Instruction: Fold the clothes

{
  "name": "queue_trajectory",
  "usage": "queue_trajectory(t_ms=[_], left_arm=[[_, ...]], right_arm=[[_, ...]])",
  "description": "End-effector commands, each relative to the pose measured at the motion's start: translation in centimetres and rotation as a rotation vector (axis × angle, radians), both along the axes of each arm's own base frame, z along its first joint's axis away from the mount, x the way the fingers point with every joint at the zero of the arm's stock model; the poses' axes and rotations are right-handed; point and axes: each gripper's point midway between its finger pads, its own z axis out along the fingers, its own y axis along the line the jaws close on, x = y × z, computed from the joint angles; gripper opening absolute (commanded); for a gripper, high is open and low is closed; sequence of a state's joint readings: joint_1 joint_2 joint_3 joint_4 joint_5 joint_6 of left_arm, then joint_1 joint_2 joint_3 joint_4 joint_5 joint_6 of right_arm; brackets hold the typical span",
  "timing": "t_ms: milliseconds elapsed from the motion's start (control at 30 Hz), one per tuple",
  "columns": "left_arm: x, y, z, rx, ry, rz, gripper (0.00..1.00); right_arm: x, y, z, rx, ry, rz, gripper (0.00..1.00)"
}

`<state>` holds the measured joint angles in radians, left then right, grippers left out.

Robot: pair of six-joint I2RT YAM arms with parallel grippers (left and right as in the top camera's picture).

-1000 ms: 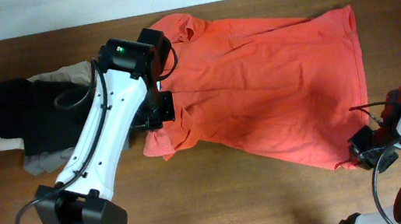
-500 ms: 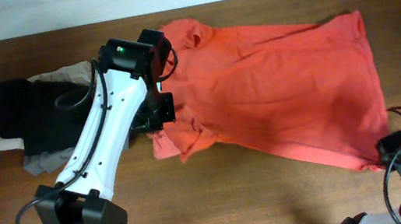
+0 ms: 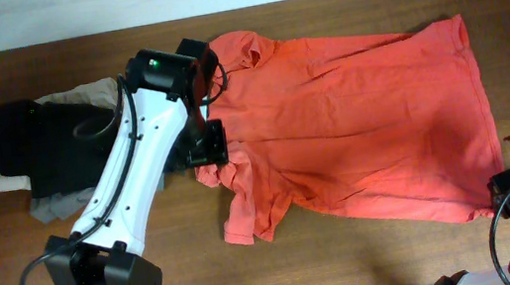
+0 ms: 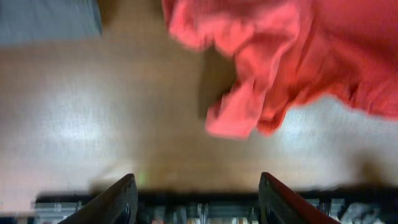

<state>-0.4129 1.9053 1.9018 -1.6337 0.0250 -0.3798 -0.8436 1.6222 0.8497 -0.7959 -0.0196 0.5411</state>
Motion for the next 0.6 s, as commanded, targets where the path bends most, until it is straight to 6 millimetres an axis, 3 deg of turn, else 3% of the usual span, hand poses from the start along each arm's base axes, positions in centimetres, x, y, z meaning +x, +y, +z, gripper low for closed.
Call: queue_trajectory(t_ms=[0,200,333,433,567], left_arm=[[2.3,-0.2,1.1,-0.013,-0.136,-0.105,0.62],[9.1,-3.6,1.4,-0.086,-0.404,-0.333,0.64],[12.8,-5.5,-0.2,-0.112,-0.489,-0.393,0.64],[14.0,-7.1,-2.6,-0.173,-0.474,-0.43,0.63],[15.4,-8.3,-4.7,-0.201,-0.483,-0.471,0.64]], right_arm=[[0.1,-1.5,0.3,-0.056,0.01,0.001,0.08],[0.3,-2.5,0.4,-0.097,0.009,-0.002,0.11],[0.6,-3.1,1.1,-0.111,0.003,-0.01,0.13],[2.3,-4.6,3.3,-0.118,-0.076,-0.034,0.18],[5.0,-6.3,8.3,-0.104,-0.221,-0.052,0.23]])
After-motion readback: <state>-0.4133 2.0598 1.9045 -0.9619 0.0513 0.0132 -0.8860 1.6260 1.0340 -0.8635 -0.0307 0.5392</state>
